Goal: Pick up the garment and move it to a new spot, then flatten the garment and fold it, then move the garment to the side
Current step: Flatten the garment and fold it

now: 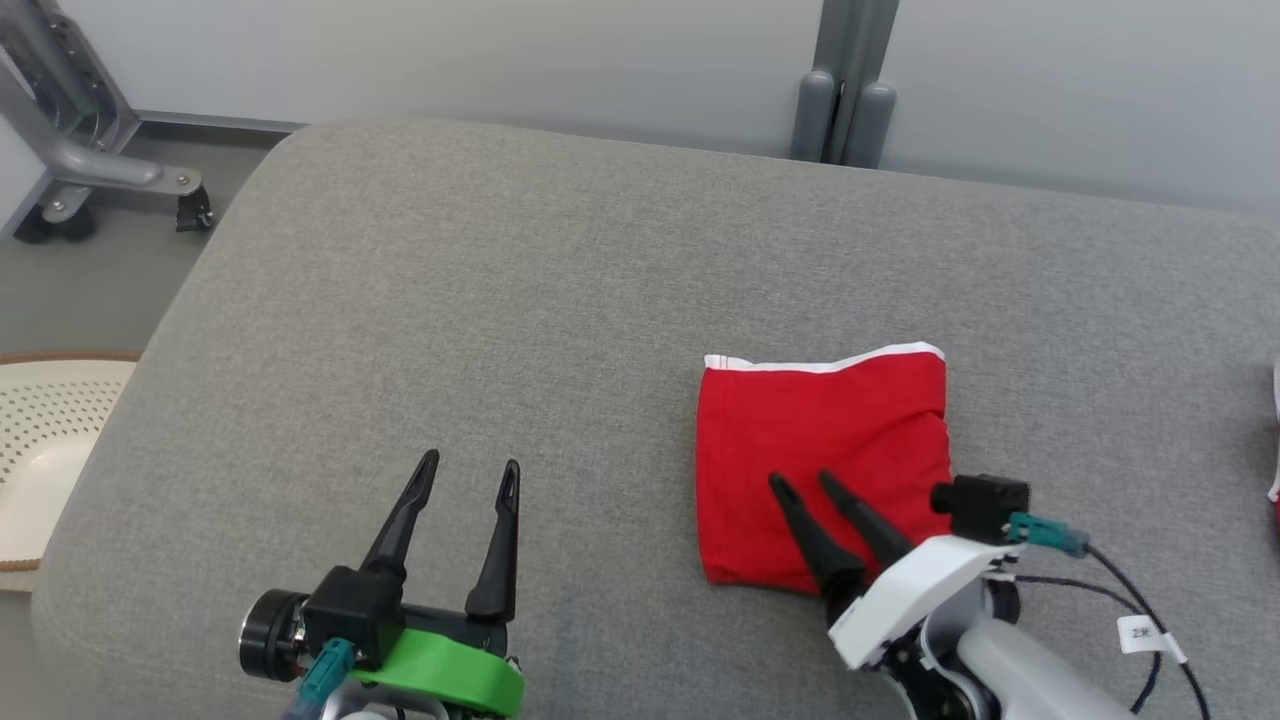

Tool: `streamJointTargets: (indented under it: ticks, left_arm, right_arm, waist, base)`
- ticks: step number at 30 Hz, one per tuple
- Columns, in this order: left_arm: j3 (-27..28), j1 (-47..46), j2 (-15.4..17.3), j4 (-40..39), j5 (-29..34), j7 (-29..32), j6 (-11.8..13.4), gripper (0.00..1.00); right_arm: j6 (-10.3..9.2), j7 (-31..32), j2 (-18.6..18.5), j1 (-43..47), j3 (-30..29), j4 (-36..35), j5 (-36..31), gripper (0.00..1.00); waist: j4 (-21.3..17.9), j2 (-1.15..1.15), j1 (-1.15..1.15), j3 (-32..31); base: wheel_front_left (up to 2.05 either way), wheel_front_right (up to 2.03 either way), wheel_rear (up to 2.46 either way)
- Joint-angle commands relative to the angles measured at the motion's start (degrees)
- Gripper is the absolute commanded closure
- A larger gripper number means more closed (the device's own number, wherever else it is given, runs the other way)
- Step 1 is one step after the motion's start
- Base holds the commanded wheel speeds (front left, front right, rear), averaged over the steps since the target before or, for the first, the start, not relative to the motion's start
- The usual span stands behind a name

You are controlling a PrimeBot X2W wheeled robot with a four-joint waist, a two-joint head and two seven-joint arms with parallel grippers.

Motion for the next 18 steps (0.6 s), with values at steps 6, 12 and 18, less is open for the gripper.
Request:
streamJointTargets:
  ticks: [6,12,18]
  left_arm:
    - [2.2,-1.9,0.2,-3.4,-0.9,0.0,0.1,0.00]
    - [4.1,-2.4,0.2,-5.7,-1.3,0.0,0.3,0.00]
    - [4.8,-2.7,0.2,-6.5,-1.0,0.0,0.2,0.00]
  right_arm:
    - [0.00,-2.7,-4.1,-0.9,-11.5,-1.2,-15.3,0.00]
    - [-0.01,-2.7,-0.2,5.6,-25.6,-10.9,-34.7,0.00]
    - [-0.01,-2.7,4.3,11.2,-33.4,-17.8,-45.0,0.00]
  waist:
    - [-4.3,0.00,0.00,0.1]
    - [-7.9,0.00,0.00,0.5]
    - [-10.3,0.00,0.00,1.2]
  base:
    - [0.00,0.00,0.00]
    - [0.00,0.00,0.00]
    - [0.00,0.00,0.00]
